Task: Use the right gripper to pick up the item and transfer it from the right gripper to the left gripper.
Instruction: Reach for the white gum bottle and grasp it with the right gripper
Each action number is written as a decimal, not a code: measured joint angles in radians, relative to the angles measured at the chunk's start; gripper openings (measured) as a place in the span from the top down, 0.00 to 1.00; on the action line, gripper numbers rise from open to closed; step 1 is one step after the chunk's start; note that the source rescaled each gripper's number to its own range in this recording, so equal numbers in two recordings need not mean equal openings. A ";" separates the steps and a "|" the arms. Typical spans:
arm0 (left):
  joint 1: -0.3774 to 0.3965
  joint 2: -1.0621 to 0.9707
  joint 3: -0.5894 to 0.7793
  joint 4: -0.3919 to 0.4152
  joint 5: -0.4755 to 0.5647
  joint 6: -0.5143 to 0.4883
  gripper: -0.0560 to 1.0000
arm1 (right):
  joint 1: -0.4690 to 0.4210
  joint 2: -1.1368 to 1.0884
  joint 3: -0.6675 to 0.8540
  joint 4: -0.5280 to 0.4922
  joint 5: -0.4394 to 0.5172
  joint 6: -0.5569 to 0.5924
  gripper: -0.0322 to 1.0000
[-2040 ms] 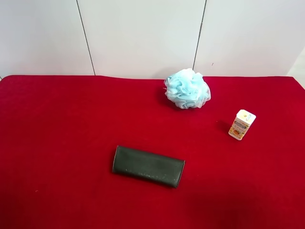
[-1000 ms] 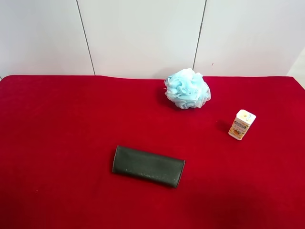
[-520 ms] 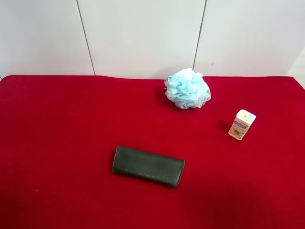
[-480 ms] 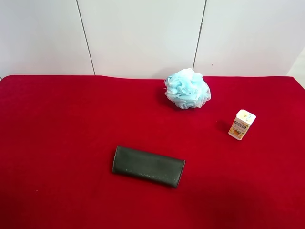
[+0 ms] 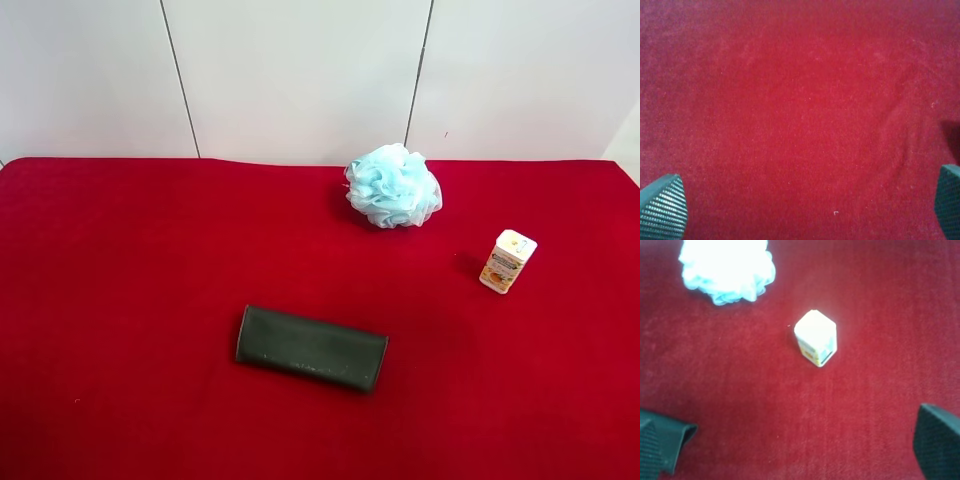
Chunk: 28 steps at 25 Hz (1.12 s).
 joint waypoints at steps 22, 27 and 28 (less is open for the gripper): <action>0.000 0.000 0.000 0.000 0.000 0.000 0.00 | 0.000 0.809 -0.273 -0.146 0.130 0.298 0.00; 0.000 0.000 0.000 0.000 0.000 0.000 0.00 | 0.000 0.917 -0.273 -0.149 0.060 0.348 0.00; 0.000 0.000 0.000 0.000 0.000 0.000 0.00 | 0.000 0.934 -0.273 -0.149 0.037 0.355 0.00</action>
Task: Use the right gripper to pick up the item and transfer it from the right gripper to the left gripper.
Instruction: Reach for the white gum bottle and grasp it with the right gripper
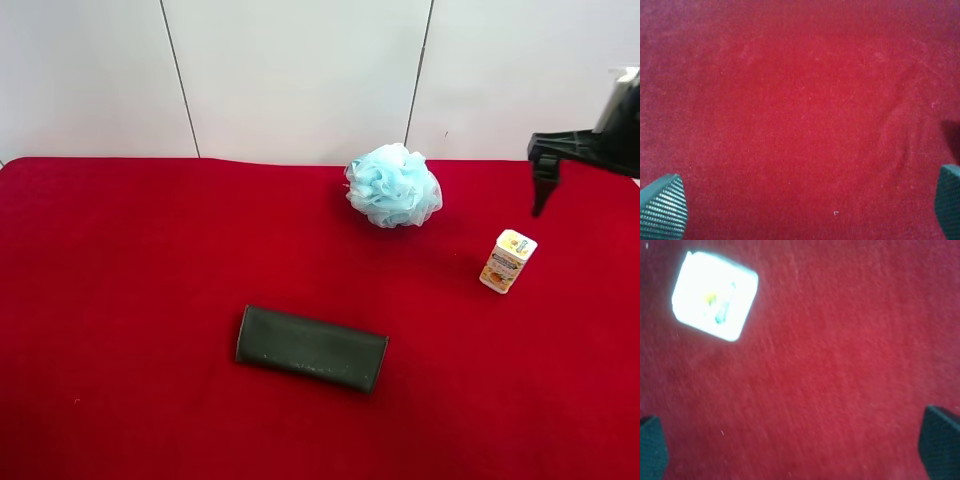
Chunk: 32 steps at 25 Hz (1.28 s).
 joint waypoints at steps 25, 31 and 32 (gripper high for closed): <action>0.000 0.000 0.000 0.000 0.000 0.000 0.00 | 0.000 0.305 -0.001 0.127 -0.324 0.158 0.00; 0.000 0.000 0.000 0.000 0.000 0.000 0.00 | 0.000 0.317 -0.001 0.142 -0.331 0.169 0.09; 0.000 0.000 0.000 0.000 0.000 0.000 0.00 | 0.000 0.317 -0.001 0.142 -0.330 0.170 0.12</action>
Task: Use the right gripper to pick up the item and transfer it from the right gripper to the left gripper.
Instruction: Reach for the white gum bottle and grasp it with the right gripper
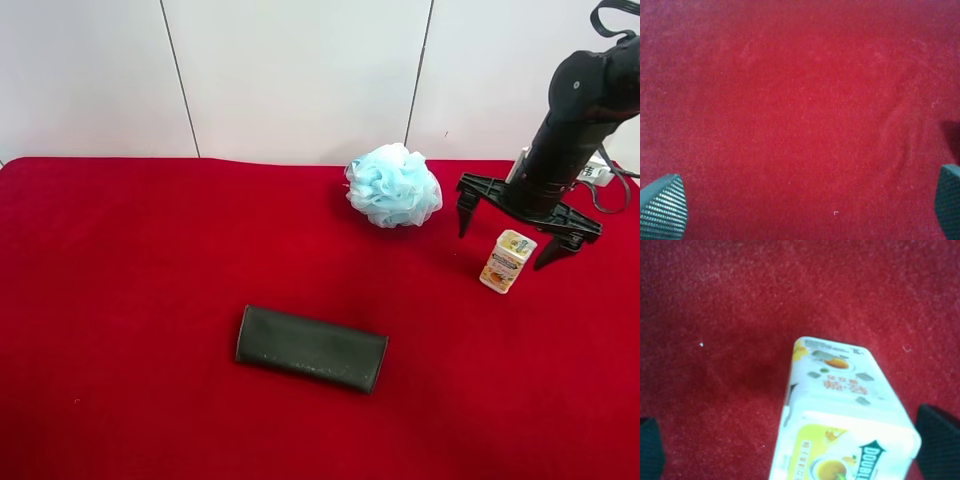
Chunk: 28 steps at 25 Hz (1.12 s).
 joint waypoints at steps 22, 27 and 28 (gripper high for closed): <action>0.000 0.000 0.000 0.000 0.000 0.000 0.00 | 0.000 0.000 0.000 0.000 0.041 0.077 0.51; 0.000 0.000 0.000 0.000 0.000 0.000 0.00 | 0.000 0.000 0.000 0.000 0.041 0.085 0.70; 0.000 0.000 0.000 0.000 0.000 0.000 0.00 | 0.000 0.000 0.000 0.000 0.042 0.086 0.84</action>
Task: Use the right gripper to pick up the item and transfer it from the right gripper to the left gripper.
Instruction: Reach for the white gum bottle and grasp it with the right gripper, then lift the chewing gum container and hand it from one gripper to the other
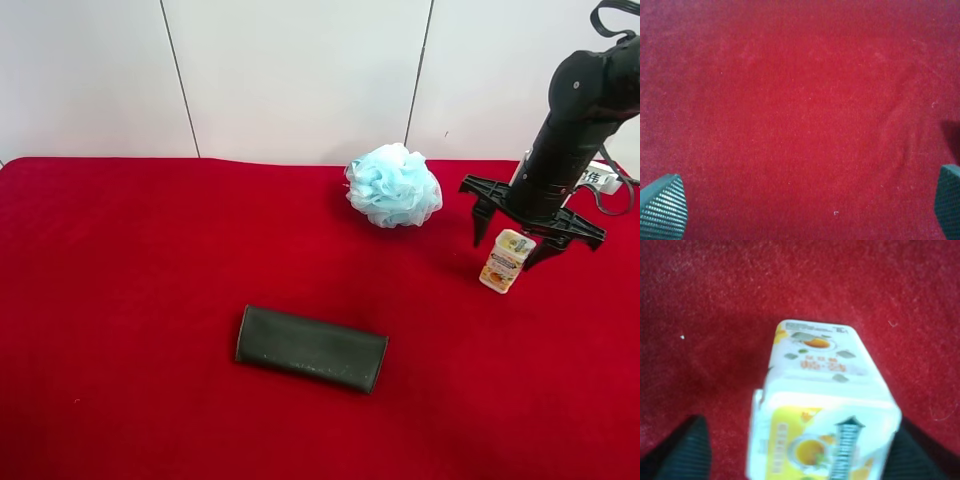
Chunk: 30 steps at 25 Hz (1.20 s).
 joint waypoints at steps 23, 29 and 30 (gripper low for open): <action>0.000 0.000 0.000 0.000 0.000 0.000 0.00 | 0.000 -0.197 0.000 0.000 0.079 -0.241 0.94; 0.000 0.000 0.000 0.000 0.000 0.000 0.00 | 0.000 -0.302 0.000 0.000 0.130 -0.356 0.94; 0.000 0.000 0.000 0.000 0.000 0.000 0.00 | 0.000 -0.319 0.000 0.000 0.139 -0.376 0.94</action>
